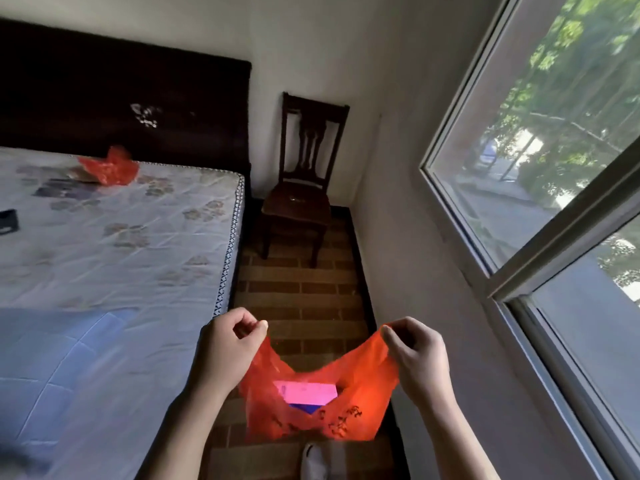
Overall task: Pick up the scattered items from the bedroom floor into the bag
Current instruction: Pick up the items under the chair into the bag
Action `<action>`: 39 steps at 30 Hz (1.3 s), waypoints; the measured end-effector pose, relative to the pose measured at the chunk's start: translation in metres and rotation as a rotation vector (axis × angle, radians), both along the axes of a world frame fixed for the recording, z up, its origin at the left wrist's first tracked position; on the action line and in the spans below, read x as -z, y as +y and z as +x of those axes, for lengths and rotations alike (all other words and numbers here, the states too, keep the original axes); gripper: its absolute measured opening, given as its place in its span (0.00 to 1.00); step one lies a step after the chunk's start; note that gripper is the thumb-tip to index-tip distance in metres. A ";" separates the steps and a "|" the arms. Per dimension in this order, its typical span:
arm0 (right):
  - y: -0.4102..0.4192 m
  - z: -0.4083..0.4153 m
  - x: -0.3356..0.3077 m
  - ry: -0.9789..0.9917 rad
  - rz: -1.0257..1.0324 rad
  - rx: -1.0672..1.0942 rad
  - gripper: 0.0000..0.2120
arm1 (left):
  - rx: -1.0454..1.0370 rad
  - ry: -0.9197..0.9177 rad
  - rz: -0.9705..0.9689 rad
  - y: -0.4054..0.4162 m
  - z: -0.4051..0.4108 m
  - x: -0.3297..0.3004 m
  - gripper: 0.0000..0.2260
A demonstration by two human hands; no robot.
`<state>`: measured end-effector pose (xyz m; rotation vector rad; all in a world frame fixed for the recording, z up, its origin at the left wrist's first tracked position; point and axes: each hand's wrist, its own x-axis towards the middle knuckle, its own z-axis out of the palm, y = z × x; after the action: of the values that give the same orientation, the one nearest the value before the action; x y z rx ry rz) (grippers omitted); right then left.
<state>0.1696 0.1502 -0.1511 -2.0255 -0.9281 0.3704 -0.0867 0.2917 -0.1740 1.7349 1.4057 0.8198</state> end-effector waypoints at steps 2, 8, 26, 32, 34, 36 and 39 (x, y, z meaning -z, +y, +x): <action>0.020 0.005 0.009 0.022 -0.014 -0.037 0.10 | -0.045 0.015 -0.007 0.010 0.000 0.004 0.15; 0.079 0.035 0.039 0.088 -0.039 -0.167 0.09 | -0.156 0.074 -0.090 0.038 0.009 0.026 0.13; 0.230 0.059 0.202 0.130 -0.296 -0.478 0.10 | -0.405 0.159 -0.345 0.031 0.022 0.181 0.15; 0.269 0.017 0.264 0.062 -0.396 -0.598 0.06 | -0.451 0.151 -0.352 0.039 0.001 0.247 0.12; 0.275 0.002 0.290 0.037 -0.429 -0.632 0.05 | -0.448 0.145 -0.376 0.033 -0.006 0.275 0.13; 0.274 -0.010 0.319 0.020 -0.450 -0.667 0.04 | -0.438 0.148 -0.421 0.021 -0.010 0.306 0.14; 0.271 -0.023 0.364 -0.016 -0.477 -0.699 0.04 | -0.470 0.116 -0.463 0.000 -0.014 0.355 0.14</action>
<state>0.1464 0.4216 -0.5156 -2.0506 -1.6754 1.0352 -0.1009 0.2919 -0.5289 1.1290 1.9423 0.5691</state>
